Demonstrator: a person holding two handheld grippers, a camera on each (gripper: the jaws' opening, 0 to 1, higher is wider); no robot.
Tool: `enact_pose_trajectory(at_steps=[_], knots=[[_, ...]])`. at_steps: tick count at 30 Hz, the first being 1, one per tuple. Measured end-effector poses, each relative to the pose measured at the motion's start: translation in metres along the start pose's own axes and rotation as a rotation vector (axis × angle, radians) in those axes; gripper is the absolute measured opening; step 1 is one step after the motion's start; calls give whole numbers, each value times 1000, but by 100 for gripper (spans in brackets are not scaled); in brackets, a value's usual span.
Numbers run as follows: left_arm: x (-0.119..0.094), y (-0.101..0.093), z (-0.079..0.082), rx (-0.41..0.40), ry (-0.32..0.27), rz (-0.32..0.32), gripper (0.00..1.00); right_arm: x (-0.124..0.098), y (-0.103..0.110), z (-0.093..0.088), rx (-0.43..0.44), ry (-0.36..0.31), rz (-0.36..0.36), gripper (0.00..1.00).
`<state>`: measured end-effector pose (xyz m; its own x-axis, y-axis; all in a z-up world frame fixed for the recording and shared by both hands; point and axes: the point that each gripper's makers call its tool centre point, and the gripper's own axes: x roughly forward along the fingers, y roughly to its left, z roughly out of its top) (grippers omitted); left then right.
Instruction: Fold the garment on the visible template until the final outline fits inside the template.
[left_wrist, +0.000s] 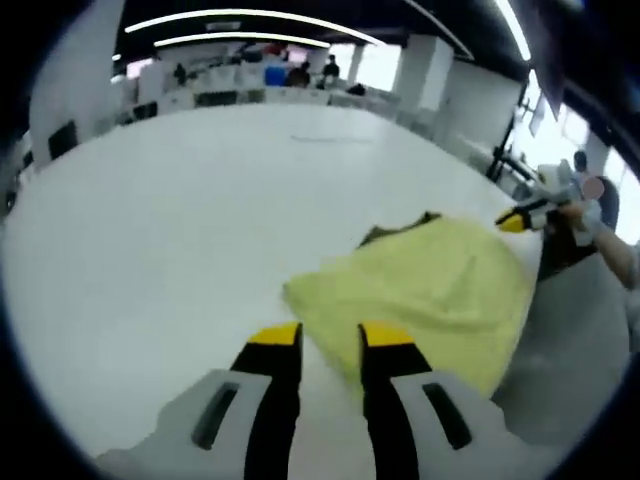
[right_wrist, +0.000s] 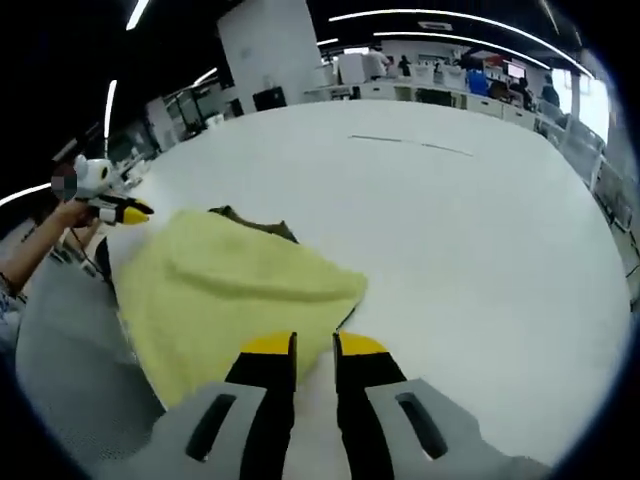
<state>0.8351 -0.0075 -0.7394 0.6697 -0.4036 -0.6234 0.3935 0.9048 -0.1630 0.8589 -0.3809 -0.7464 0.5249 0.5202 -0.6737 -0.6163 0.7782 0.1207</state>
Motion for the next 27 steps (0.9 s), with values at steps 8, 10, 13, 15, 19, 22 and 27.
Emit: enact_pose_trajectory(at_steps=[8,10,13,15,19,22,27], knots=[[20,13,8,-49,-19,23,18,27,-17,8,60,-8,-45,14],[24,15,4,-66,-6,30,19,32,-19,7,63,3,-50,14],[27,16,2,-95,-15,31,18,36,-17,8,102,3,-37,15],[28,15,1,-99,-11,28,18,38,-16,8,104,6,-36,15],[31,14,-1,-98,-3,24,18,44,-19,7,97,24,-36,13],[36,15,1,-107,-7,21,16,48,-21,6,98,32,-38,11],[42,12,0,-122,8,5,12,49,-24,8,97,34,-41,7]])
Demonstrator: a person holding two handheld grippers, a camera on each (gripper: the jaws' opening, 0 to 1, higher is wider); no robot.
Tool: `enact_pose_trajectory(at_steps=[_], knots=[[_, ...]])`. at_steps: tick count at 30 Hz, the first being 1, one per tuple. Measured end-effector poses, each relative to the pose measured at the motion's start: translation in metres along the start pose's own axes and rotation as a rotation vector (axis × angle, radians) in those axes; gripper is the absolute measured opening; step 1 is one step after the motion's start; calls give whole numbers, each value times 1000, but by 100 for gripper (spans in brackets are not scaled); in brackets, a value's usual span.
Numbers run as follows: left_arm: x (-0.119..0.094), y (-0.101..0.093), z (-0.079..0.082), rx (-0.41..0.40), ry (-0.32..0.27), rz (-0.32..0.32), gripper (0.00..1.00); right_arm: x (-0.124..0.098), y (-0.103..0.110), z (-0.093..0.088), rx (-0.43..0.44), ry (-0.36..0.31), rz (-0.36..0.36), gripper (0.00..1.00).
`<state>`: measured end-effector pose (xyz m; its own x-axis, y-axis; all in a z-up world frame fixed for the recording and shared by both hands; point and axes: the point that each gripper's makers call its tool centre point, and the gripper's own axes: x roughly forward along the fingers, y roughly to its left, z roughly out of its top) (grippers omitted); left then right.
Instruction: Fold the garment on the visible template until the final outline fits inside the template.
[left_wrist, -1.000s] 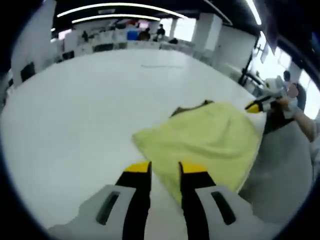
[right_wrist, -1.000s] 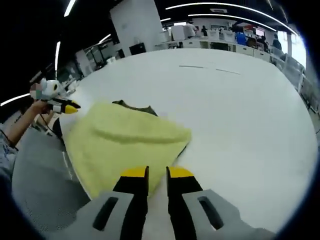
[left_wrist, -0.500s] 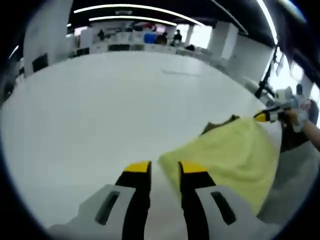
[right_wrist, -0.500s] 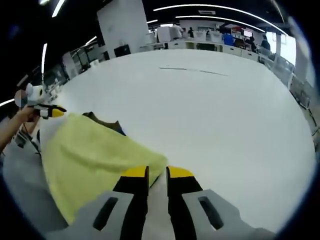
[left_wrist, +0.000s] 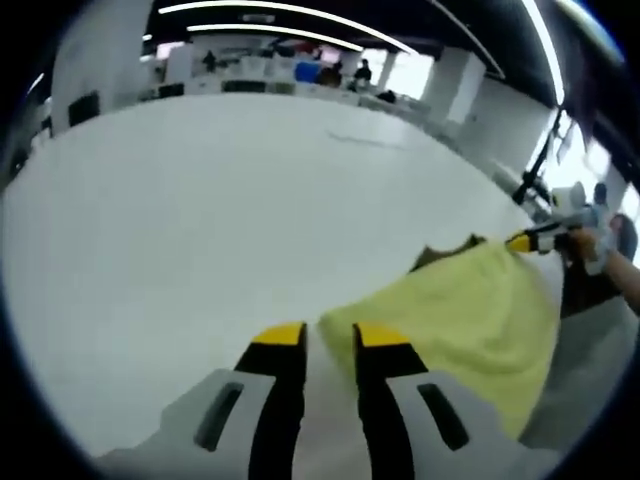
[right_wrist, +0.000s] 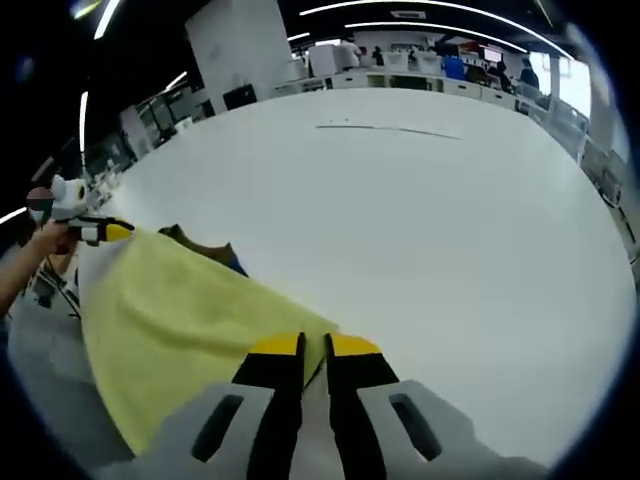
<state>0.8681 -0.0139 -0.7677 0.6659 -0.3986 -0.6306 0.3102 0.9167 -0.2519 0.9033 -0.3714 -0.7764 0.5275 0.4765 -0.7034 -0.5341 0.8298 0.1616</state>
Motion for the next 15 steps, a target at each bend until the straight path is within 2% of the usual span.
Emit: enact_pose_trajectory(at_steps=[2,5,7,15], knots=[[2,2,-1,-4,5,4,12,0,-1,0,6,1,2,6],[3,2,0,-6,2,-2,2,-1,1,-1,8,-1,4,5],[3,-1,2,-5,-2,-13,1,-2,3,0,6,-5,5,4],[-4,1,9,-20,-27,4,0,-12,8,2,6,-34,4,3]])
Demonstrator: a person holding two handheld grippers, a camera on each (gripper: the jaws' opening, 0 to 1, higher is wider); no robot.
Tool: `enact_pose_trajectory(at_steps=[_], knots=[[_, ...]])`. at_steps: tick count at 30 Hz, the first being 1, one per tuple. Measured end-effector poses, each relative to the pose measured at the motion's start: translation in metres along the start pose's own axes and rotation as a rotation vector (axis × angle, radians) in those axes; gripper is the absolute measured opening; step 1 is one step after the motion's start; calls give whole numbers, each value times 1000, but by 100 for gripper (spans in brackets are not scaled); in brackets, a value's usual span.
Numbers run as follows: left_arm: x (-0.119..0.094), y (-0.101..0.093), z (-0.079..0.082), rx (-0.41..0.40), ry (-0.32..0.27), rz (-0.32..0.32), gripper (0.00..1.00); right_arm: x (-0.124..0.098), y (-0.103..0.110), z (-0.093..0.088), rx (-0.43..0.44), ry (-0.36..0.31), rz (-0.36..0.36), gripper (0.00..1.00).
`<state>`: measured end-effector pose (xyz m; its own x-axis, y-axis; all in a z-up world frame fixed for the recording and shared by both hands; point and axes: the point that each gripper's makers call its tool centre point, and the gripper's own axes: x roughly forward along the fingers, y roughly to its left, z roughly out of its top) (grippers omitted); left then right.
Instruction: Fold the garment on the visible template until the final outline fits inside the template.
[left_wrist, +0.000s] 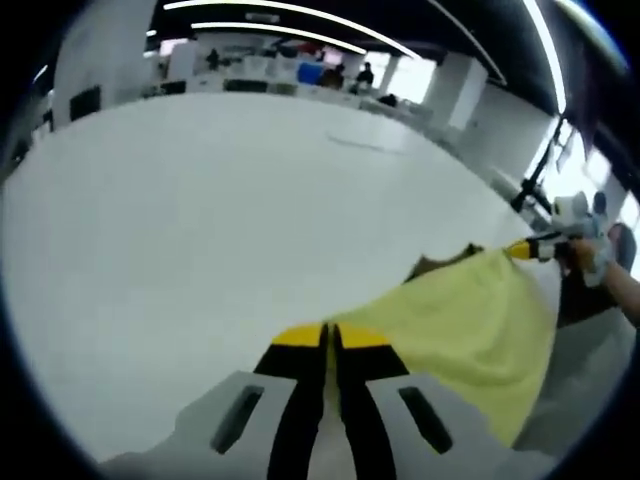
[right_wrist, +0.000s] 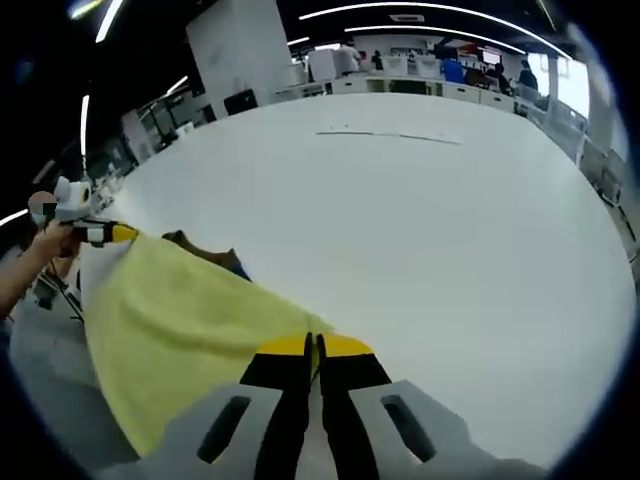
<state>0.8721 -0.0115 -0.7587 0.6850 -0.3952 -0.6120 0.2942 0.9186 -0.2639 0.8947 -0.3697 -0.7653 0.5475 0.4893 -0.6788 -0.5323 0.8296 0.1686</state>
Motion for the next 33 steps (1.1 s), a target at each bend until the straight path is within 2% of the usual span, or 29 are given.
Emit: enact_pose_trajectory(at_steps=[11,13,18,24,33], knots=[[-6,-2,7,2,-47,14,0,-12,2,12,33,-93,-3,3],[-4,-1,6,-4,-45,18,0,-7,-1,11,49,-86,-6,3],[2,1,1,-14,-32,32,0,6,-4,1,22,-29,-22,3],[5,4,-6,-21,-15,44,0,7,-5,-3,11,-13,-29,3],[8,6,-10,3,8,54,0,9,-4,-5,-54,3,-48,3]])
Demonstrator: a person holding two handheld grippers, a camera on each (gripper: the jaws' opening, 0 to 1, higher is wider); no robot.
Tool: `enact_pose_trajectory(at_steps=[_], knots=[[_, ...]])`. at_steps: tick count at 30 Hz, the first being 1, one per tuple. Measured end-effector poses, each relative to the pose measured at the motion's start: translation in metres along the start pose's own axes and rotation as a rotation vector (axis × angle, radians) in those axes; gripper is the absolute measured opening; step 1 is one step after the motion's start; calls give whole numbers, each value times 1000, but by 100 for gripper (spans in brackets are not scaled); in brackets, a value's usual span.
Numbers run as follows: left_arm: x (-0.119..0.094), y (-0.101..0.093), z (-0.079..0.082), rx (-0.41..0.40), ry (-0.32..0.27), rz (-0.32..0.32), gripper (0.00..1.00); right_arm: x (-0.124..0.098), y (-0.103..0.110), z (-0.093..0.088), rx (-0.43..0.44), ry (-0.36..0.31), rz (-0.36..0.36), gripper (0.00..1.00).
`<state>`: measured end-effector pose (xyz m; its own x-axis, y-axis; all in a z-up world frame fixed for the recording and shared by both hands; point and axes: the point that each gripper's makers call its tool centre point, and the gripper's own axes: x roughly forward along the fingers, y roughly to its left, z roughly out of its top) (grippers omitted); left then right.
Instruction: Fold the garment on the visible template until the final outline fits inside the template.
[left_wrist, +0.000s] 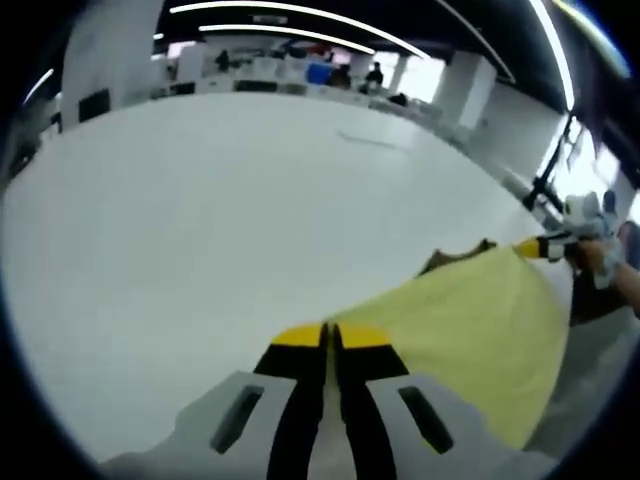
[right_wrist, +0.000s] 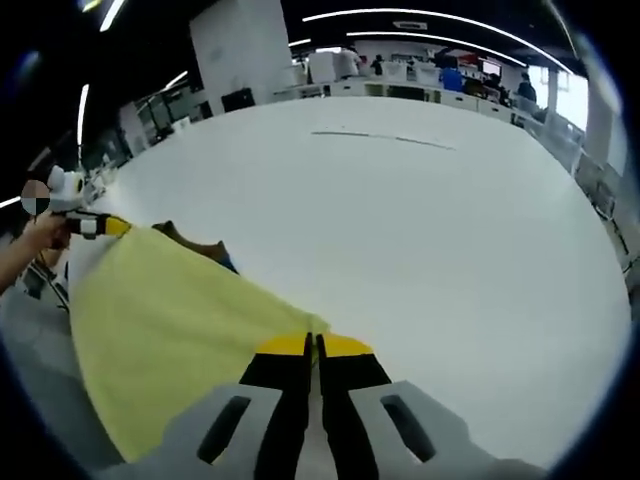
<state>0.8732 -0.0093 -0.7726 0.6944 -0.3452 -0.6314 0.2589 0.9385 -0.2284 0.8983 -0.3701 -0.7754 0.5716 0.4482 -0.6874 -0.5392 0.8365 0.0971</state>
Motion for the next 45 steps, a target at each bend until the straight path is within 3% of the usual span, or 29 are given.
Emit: enact_pose_trajectory(at_steps=[4,9,15,22,29,33,38,45], knots=[[0,-3,0,45,8,-1,2,-1,1,0,-4,-8,8,5],[-3,-4,3,53,12,2,11,-2,6,5,23,-26,34,11],[-14,-11,17,66,-12,-2,15,-5,15,15,-1,-38,51,17],[-32,-36,31,149,-13,-69,24,-14,33,24,-48,-51,93,29],[-53,-63,24,280,45,-135,40,-33,57,31,-125,-66,143,46],[-70,-78,30,328,33,-163,50,-52,73,37,-185,-84,174,56],[-91,-100,38,362,-23,-226,60,-72,85,43,-239,-105,185,65],[-107,-104,26,421,50,-216,68,-93,97,40,-284,-110,194,71]])
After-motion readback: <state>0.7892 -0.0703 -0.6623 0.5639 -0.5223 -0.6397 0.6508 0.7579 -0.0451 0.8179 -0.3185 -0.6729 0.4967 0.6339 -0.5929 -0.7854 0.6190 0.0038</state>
